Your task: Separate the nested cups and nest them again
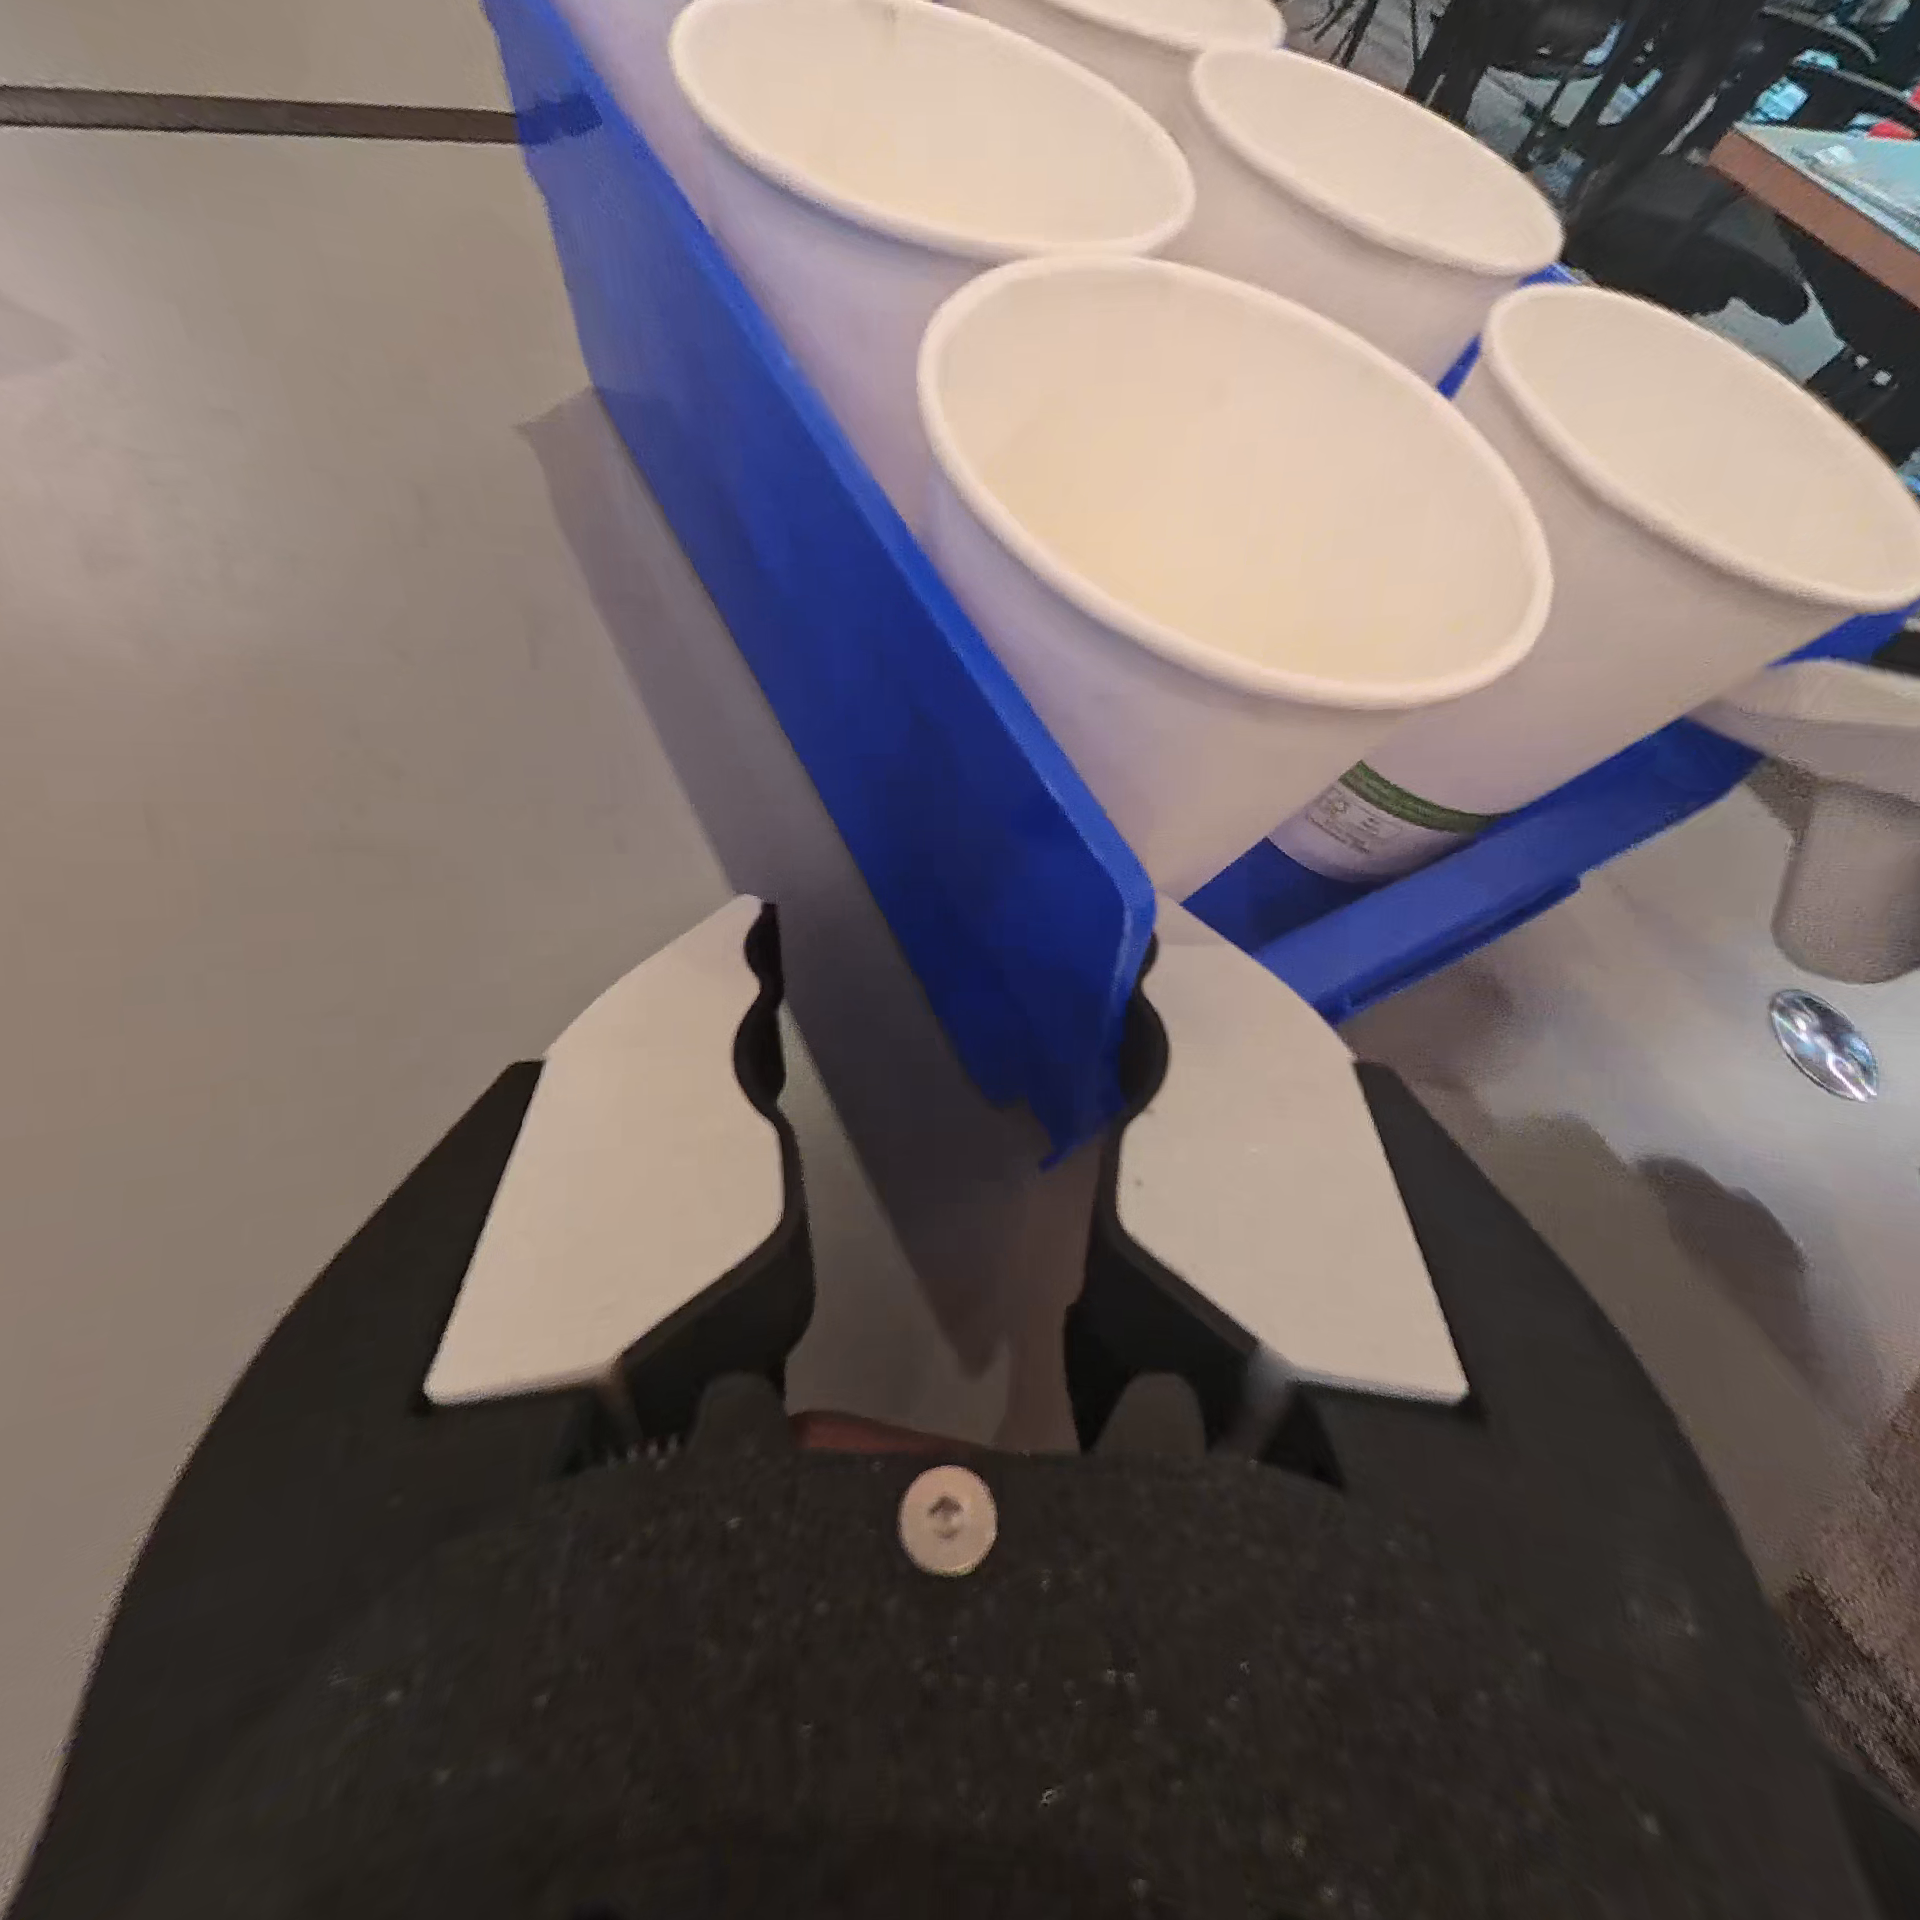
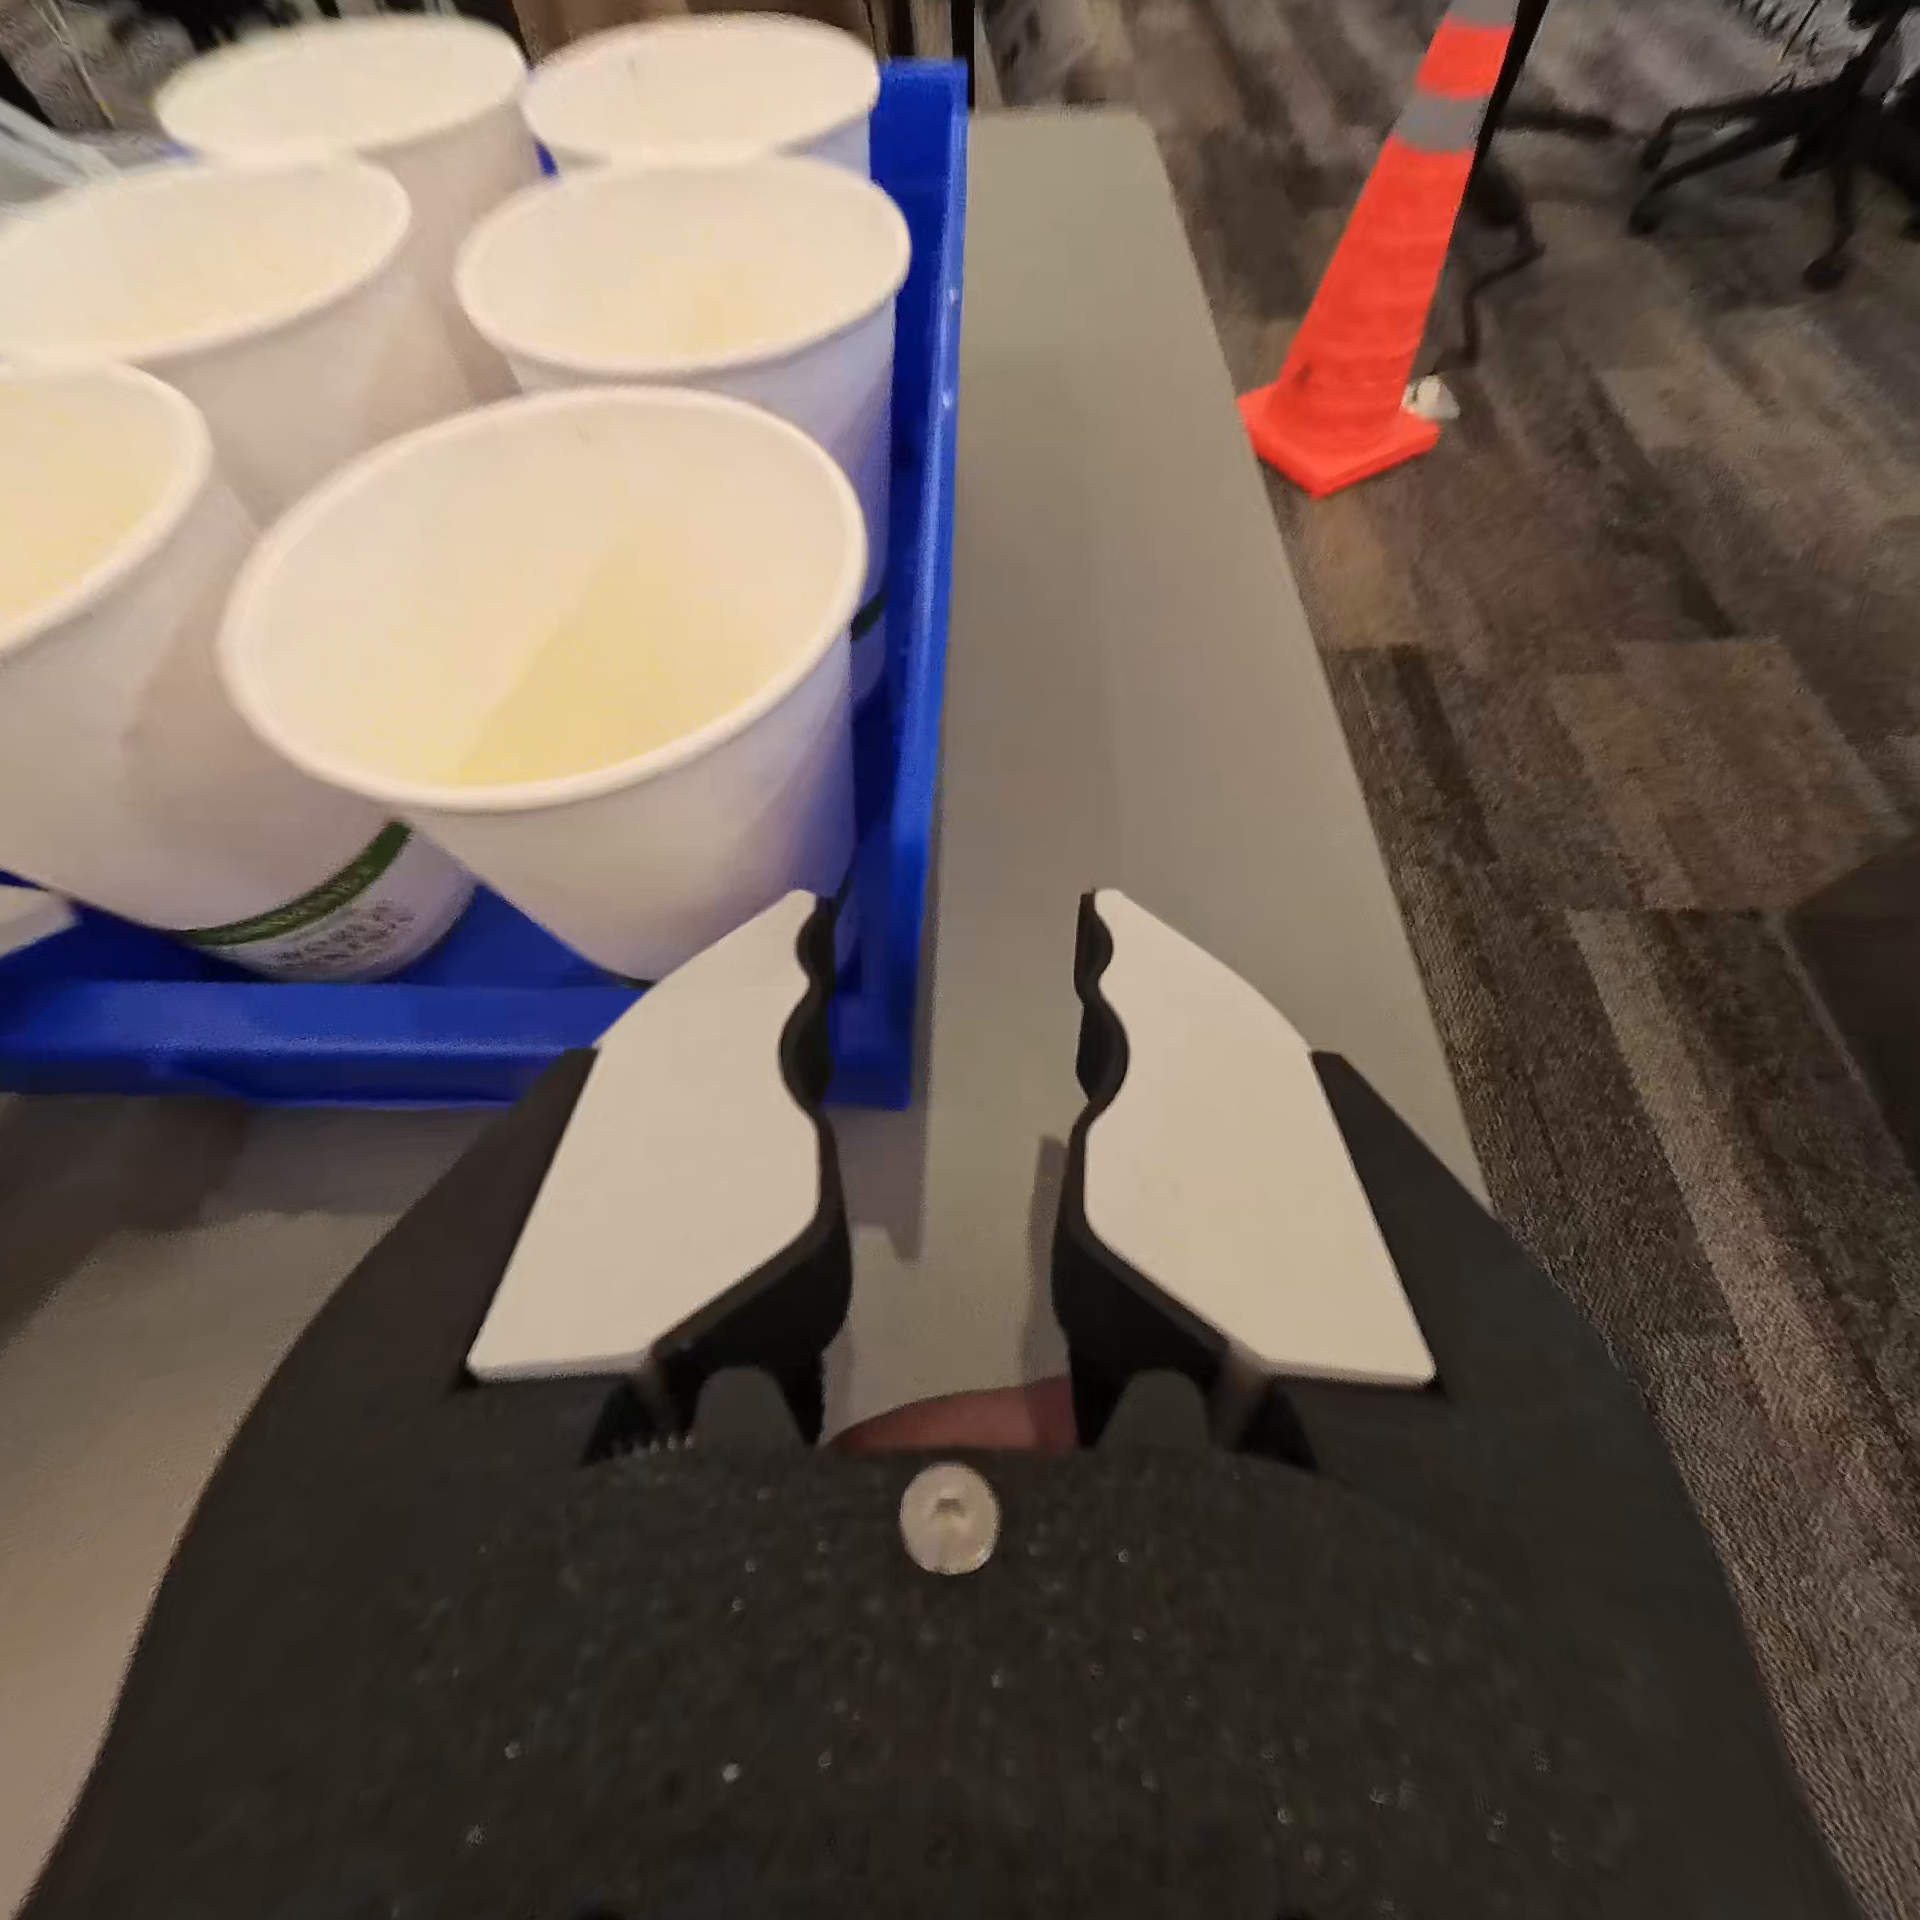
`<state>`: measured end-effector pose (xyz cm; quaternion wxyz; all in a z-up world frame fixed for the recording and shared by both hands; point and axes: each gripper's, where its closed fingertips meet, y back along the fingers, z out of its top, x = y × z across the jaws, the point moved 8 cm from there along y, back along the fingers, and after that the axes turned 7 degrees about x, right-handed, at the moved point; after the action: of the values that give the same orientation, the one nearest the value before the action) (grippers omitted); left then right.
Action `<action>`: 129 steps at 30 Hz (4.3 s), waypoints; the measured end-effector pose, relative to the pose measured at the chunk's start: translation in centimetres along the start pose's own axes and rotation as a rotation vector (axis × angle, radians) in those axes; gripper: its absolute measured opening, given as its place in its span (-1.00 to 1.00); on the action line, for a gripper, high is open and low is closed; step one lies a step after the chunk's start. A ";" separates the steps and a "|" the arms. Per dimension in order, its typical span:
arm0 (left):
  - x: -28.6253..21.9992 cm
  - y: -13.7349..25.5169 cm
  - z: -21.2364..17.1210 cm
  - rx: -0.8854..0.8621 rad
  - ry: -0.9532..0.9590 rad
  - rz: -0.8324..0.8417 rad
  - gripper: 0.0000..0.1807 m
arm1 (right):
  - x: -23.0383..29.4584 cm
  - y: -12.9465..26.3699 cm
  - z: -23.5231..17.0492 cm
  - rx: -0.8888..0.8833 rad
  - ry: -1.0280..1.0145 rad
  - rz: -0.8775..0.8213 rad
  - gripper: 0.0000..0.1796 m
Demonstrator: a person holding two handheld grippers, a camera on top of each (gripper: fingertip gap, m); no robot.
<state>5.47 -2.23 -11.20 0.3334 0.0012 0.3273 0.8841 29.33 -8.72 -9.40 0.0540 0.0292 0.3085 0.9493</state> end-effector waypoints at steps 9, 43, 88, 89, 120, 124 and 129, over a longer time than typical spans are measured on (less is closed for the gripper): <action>0.6 -0.6 0.9 -0.012 -0.095 0.132 -0.85 | 2.5 -2.8 0.4 -0.076 -0.102 0.027 -0.96; 24.3 20.5 -8.1 -0.095 0.107 0.529 -0.94 | 34.9 -2.2 -1.0 -0.064 0.104 0.367 -0.91; 32.6 39.0 -17.8 -0.124 0.435 0.839 -0.96 | 53.9 3.9 -6.2 -0.028 0.354 0.747 -0.59; 31.7 39.4 -18.3 -0.128 0.439 0.846 -0.96 | 54.0 4.0 -6.1 -0.046 0.339 0.751 -0.60; 12.3 28.4 6.5 -0.620 -0.064 0.496 -0.96 | 27.0 13.8 13.3 -0.635 0.127 0.113 -0.96; 6.6 20.9 7.9 -0.562 -0.093 0.340 -0.96 | 18.3 12.9 12.0 -0.558 0.094 -0.033 -0.96; 2.3 12.4 5.8 -0.400 -0.116 0.258 -0.95 | 10.9 9.3 8.6 -0.406 0.085 -0.086 -0.96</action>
<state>-2.29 -4.46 0.06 0.2295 0.0277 0.1233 0.9651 18.44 -9.84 3.29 0.0863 -0.0358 0.1140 0.9891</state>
